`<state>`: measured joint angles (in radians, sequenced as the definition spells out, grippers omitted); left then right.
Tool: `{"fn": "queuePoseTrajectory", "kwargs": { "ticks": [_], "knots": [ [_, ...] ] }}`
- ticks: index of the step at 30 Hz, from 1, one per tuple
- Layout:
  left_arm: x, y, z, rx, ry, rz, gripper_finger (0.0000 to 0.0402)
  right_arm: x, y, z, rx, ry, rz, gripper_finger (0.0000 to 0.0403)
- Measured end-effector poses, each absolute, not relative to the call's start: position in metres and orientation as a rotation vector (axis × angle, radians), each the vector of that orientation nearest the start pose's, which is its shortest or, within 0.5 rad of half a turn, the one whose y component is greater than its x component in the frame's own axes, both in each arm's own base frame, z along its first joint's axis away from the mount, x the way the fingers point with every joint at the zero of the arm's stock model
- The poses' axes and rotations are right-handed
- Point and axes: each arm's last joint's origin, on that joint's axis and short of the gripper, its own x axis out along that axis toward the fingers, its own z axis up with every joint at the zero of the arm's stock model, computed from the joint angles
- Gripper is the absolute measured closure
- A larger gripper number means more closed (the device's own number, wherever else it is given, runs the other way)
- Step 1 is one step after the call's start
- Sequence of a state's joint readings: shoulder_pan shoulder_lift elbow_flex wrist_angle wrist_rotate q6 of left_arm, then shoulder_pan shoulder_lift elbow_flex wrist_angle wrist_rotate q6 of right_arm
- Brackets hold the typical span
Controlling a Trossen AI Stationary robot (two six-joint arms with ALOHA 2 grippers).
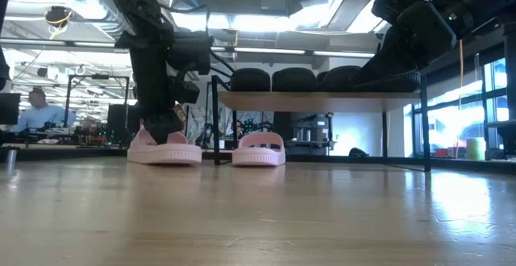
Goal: Pick and place slides into the shelf
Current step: Put the pink slide under the shelf
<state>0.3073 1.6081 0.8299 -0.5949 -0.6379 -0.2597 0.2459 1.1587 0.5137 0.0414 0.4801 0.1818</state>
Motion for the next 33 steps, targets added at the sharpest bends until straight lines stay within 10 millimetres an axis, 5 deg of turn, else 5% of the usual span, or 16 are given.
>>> {"fn": "queuePoseTrajectory", "kwargs": {
  "ticks": [10, 17, 23, 33],
  "knots": [
    [0.248, 0.09, 0.147, -0.018, 1.3, 0.876, 0.0391, 0.218, 0.041, 0.191, -0.052, 0.569, -0.278, 0.0282],
    [0.258, 0.056, 0.158, -0.039, 1.378, 0.714, 0.0396, 0.213, 0.04, 0.184, 0.002, 0.646, -0.308, 0.0282],
    [0.277, 0.014, 0.195, -0.063, 1.401, 0.54, 0.0397, 0.21, 0.041, 0.18, 0.053, 0.702, -0.255, 0.0282],
    [0.326, -0.041, 0.245, 0.027, 0.993, 0.193, 0.0399, 0.202, 0.043, 0.175, 0.146, 0.82, -0.182, 0.0282]
  ]
}}
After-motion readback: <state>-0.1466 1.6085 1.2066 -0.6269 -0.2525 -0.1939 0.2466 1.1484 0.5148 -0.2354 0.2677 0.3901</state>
